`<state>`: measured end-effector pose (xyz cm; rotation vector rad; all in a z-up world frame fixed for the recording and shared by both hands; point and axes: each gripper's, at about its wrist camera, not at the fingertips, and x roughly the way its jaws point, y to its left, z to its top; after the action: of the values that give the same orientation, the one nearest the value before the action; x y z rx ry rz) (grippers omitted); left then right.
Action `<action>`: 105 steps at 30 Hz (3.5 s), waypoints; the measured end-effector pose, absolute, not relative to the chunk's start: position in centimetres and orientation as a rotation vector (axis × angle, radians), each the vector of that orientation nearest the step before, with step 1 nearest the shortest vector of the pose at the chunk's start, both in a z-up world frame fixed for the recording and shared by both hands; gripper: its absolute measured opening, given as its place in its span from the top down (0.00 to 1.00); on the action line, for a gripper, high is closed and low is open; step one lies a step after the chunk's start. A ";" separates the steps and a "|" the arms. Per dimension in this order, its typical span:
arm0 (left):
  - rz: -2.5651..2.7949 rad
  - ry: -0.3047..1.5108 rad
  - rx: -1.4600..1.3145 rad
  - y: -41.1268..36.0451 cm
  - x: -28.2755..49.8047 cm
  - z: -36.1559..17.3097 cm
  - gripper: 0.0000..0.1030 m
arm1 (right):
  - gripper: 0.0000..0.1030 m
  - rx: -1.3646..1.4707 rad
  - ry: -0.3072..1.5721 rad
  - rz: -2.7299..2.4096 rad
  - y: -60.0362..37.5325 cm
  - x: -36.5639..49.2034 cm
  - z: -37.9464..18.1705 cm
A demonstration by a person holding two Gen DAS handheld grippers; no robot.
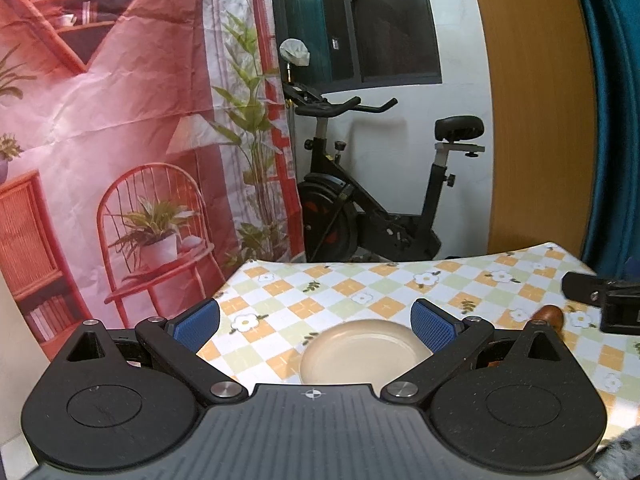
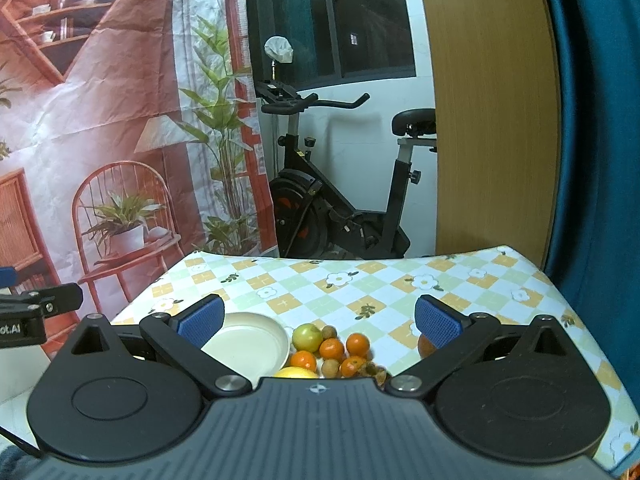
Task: Organize fruits
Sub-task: 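Move both tools forward toward the fruit pile beside the cream plate, then close the left tool around the yellow lemon in the fruit pile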
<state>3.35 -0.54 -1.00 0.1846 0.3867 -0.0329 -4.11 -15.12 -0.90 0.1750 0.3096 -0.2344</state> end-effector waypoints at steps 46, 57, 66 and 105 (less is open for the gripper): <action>-0.267 0.468 0.097 -2.3 13.2 -9.6 0.17 | 0.00 0.182 0.423 -0.166 -22.7 6.1 -12.1; -0.284 0.515 0.056 -2.3 13.2 -10.4 0.17 | 0.00 0.210 0.413 -0.188 -23.9 4.7 -12.2; -0.309 0.535 0.011 -1.7 12.5 -10.6 0.16 | 0.00 0.120 0.435 -0.245 -23.3 3.8 -12.2; -0.605 0.675 0.114 -6.8 12.9 -12.9 0.37 | 0.28 0.086 0.608 0.030 -19.1 3.6 -17.2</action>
<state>12.89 -6.84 -12.86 0.1137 0.6746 -0.6051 3.56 -19.07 -17.17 0.0860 0.6083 0.0297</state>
